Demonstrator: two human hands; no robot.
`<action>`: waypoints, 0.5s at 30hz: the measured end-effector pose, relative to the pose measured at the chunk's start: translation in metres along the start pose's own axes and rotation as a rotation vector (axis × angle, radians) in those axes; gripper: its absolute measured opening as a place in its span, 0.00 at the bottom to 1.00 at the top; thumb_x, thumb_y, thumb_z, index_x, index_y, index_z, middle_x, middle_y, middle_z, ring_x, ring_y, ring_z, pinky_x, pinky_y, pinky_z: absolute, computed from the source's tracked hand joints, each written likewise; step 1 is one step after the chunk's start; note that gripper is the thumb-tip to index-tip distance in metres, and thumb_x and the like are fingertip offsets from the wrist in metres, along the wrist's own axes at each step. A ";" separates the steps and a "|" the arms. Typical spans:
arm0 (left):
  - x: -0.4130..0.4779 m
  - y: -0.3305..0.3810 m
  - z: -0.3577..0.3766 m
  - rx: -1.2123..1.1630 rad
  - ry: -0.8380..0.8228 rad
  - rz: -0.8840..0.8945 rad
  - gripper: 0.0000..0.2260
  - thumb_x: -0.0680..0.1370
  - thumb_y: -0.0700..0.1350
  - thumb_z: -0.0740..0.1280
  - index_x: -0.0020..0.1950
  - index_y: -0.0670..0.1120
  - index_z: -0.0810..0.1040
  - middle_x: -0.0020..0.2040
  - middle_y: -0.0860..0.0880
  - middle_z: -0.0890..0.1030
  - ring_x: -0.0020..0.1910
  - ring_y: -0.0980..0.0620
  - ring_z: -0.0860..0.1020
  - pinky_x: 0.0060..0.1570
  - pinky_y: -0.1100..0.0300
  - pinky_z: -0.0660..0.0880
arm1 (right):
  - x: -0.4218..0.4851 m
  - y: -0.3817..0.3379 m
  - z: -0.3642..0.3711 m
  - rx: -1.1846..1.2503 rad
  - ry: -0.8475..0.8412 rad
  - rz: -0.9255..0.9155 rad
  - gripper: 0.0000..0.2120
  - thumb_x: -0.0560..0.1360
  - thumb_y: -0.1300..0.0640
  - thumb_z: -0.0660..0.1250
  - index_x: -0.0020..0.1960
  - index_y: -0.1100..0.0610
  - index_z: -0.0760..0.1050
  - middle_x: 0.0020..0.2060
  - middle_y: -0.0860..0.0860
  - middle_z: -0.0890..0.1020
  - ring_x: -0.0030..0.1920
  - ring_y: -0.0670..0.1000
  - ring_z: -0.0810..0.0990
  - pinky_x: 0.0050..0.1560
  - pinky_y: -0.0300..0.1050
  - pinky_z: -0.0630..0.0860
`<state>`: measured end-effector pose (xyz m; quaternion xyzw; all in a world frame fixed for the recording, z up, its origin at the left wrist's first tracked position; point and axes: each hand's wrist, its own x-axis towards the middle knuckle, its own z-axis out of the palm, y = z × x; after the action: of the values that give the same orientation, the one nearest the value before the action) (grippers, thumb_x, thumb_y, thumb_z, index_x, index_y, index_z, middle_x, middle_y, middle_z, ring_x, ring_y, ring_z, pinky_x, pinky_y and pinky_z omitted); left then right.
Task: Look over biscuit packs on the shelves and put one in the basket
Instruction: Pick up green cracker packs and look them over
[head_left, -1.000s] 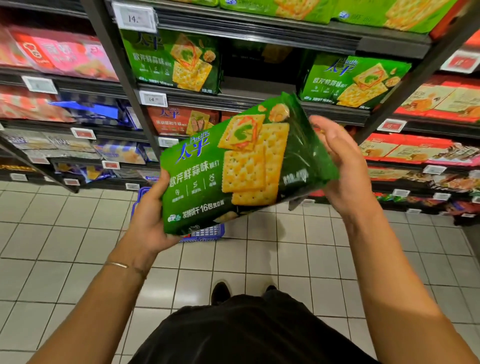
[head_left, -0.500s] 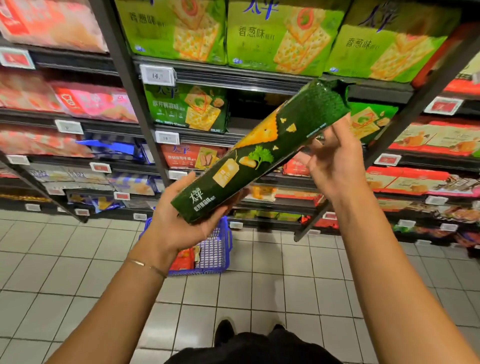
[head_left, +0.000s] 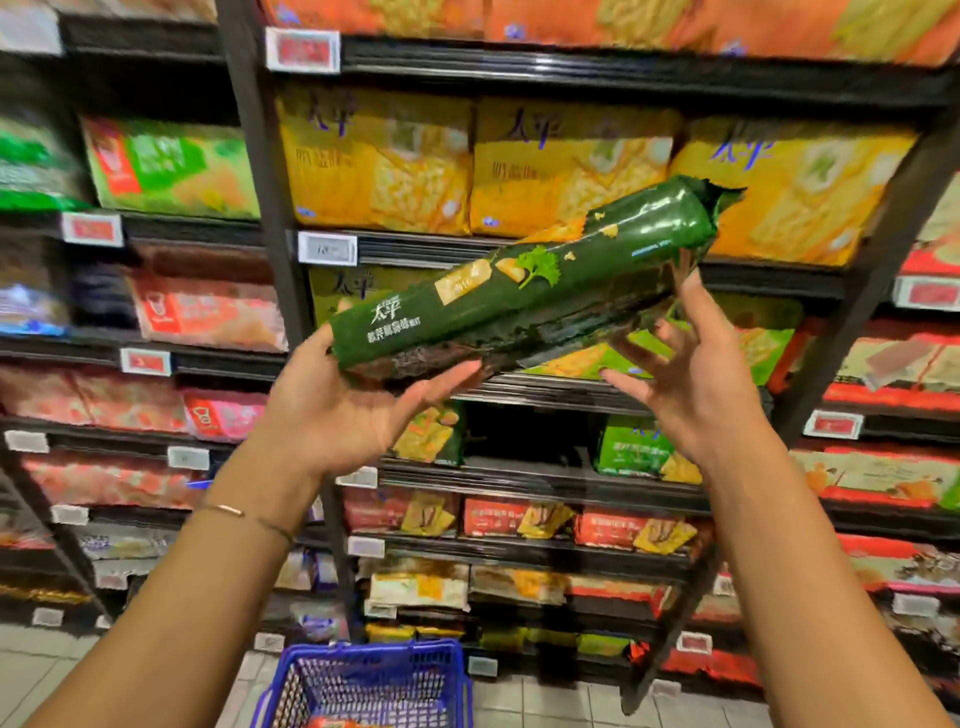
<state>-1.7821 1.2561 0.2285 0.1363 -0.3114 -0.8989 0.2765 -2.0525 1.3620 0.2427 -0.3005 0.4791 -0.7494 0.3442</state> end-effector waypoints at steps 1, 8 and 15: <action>-0.001 0.008 0.008 0.012 0.003 0.008 0.28 0.83 0.64 0.57 0.67 0.46 0.84 0.70 0.37 0.79 0.62 0.34 0.83 0.41 0.57 0.85 | 0.002 -0.007 0.003 -0.014 -0.011 0.010 0.22 0.83 0.37 0.60 0.73 0.43 0.73 0.51 0.44 0.78 0.63 0.59 0.82 0.59 0.62 0.80; -0.001 0.042 0.046 0.125 0.137 0.072 0.22 0.81 0.58 0.63 0.68 0.47 0.83 0.69 0.37 0.80 0.60 0.31 0.83 0.34 0.56 0.85 | 0.006 -0.041 0.004 0.140 -0.231 0.124 0.30 0.79 0.30 0.56 0.72 0.47 0.77 0.70 0.59 0.77 0.63 0.67 0.82 0.66 0.74 0.73; -0.003 0.060 0.084 0.189 0.161 0.122 0.27 0.77 0.63 0.66 0.68 0.48 0.82 0.66 0.37 0.82 0.60 0.29 0.82 0.32 0.55 0.84 | 0.012 -0.076 0.011 0.312 -0.350 0.060 0.35 0.83 0.33 0.53 0.67 0.59 0.81 0.66 0.62 0.82 0.65 0.66 0.81 0.65 0.69 0.77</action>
<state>-1.7902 1.2596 0.3313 0.2141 -0.3795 -0.8332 0.3405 -2.0681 1.3697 0.3187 -0.3545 0.2993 -0.7403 0.4866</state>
